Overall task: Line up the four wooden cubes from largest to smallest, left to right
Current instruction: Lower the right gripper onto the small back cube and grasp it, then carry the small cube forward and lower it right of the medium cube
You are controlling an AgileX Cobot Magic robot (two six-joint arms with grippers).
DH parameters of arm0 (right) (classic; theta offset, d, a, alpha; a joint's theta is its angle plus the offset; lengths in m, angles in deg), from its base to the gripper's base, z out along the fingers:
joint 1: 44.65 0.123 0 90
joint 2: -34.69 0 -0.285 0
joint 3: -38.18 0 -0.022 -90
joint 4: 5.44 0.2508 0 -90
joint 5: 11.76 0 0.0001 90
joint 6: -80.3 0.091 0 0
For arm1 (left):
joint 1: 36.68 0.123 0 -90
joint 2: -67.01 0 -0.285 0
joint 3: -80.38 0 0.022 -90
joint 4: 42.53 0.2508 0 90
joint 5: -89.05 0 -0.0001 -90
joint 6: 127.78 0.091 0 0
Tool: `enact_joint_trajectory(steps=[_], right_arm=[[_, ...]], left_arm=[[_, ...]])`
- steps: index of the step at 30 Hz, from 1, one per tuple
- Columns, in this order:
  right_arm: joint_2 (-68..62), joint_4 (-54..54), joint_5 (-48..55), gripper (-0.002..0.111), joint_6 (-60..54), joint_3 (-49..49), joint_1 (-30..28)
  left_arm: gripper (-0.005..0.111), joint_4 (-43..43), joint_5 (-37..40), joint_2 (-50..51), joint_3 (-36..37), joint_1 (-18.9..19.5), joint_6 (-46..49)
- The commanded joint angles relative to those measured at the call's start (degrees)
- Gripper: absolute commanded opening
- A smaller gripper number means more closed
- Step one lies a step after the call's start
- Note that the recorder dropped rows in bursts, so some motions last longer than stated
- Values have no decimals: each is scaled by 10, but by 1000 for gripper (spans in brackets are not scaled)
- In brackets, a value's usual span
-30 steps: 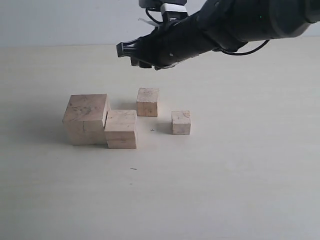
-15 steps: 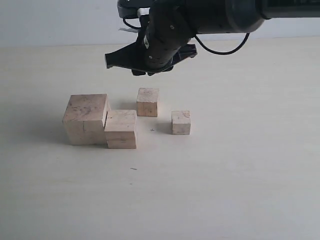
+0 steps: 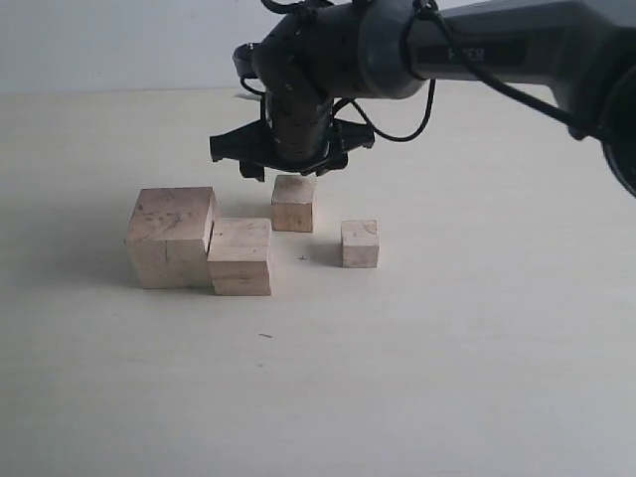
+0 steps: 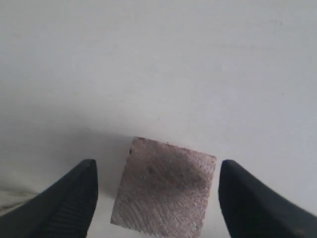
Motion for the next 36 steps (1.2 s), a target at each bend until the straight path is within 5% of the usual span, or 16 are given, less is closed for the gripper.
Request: enact_joint_trajectory(steps=[1,5,9,10,11,21,32,36], right_arm=[[-22,16,10,66,26,6,0],[-34,20,0,65,41,6,0],[-32,-3,-1,31,39,6,0],[-26,-6,7,10,9,6,0],[-22,-4,8,1,-14,6,0],[94,23,60,0,-306,2,0],[281,80,-107,0,-439,-263,-20],[313,230,-92,0,-665,-320,-45]], left_arm=[[0,-2,-6,-4,2,-3,0],[0,-2,-6,-4,2,-3,0],[0,-2,-6,-4,2,-3,0],[0,-2,-6,-4,2,-3,0],[0,-2,-6,-4,2,-3,0],[0,-2,-6,-4,2,-3,0],[0,-2,-6,-4,2,-3,0],[0,-2,-6,-4,2,-3,0]])
